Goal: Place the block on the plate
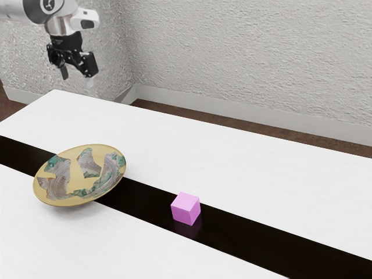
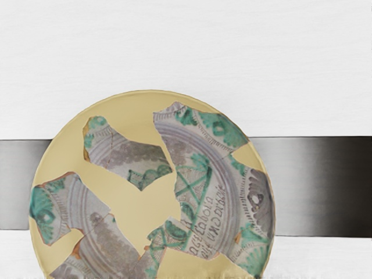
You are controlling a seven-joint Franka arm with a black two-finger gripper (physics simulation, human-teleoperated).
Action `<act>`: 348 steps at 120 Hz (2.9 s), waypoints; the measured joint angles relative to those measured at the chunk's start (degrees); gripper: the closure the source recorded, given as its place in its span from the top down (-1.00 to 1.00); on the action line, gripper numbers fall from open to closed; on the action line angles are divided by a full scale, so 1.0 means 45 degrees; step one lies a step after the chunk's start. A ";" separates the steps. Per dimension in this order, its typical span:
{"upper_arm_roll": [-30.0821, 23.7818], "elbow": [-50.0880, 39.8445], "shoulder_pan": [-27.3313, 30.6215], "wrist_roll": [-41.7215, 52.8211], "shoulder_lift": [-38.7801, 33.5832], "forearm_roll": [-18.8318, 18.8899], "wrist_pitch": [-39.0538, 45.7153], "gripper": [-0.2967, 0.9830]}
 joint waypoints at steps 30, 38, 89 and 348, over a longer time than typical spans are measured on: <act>-0.0063 -0.1404 -0.1540 -0.0011 0.0016 -0.0213 0.0421 0.54; -0.0106 -0.2102 -0.2260 -0.0177 0.0057 -0.0258 0.0945 0.53; -0.0203 -0.5915 -0.3975 -0.2271 0.0159 -0.1029 0.4777 0.54; -0.0207 -0.6594 -0.5601 -0.5535 0.3897 -0.1878 0.9436 0.16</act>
